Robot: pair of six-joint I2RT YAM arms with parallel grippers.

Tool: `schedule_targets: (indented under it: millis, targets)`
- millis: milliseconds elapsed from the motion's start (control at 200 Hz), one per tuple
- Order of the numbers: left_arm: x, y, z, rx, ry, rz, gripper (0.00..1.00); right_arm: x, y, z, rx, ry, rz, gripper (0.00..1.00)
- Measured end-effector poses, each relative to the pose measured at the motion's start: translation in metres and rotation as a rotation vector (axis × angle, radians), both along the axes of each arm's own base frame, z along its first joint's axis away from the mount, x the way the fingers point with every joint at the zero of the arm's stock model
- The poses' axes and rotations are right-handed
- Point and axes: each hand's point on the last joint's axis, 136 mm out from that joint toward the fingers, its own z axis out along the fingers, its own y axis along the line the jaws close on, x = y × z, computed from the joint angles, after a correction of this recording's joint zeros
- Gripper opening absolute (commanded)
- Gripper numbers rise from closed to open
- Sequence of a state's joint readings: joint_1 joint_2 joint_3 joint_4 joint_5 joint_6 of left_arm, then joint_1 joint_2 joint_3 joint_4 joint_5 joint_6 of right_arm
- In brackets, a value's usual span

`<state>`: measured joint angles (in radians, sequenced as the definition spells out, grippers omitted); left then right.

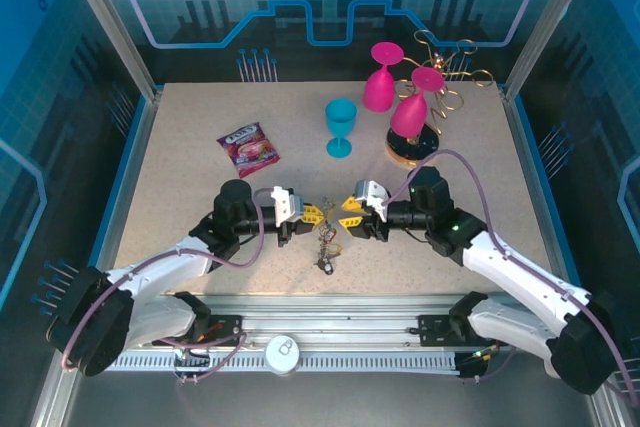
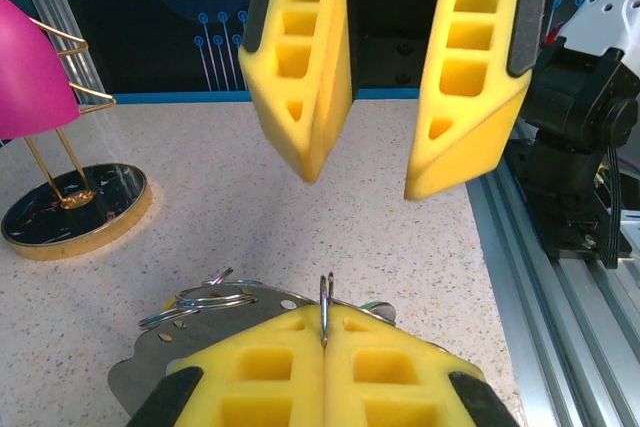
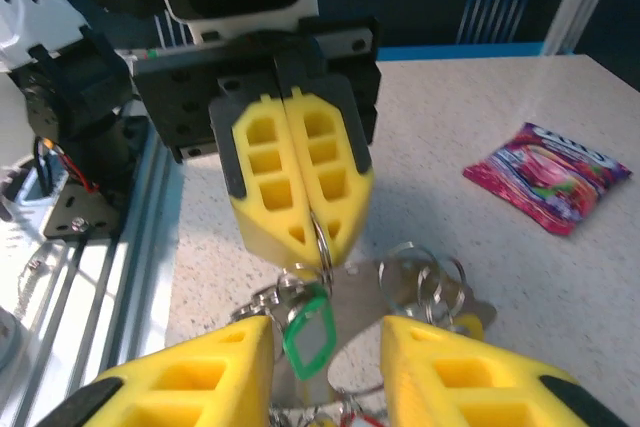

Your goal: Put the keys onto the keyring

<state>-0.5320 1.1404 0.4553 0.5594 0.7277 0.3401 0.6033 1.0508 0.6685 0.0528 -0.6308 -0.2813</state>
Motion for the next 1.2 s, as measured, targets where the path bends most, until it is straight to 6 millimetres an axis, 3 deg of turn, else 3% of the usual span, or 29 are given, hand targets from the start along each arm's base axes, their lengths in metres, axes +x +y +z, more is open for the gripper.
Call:
schedule_targets:
  millis: [260,725,991,1076,1201]
  targets:
    - [0.0,0.0,-0.001,0.004,-0.003,-0.004,0.0,0.001,0.021,-0.005,-0.003,0.016,0.091,0.23]
    - [-0.002,-0.001,-0.001,0.003,-0.002,-0.014,0.0,0.006,0.026,-0.013,-0.034,0.017,0.097,0.17]
    - [0.001,0.002,-0.001,0.003,-0.002,-0.003,0.0,0.009,0.029,-0.013,-0.061,0.028,0.112,0.1]
    - [0.002,0.002,-0.002,0.004,0.0,0.0,0.0,0.01,0.03,-0.013,-0.079,0.027,0.125,0.0]
    - [0.003,0.003,-0.003,0.007,0.005,0.004,0.0,0.01,0.03,-0.014,-0.108,0.041,0.135,0.0]
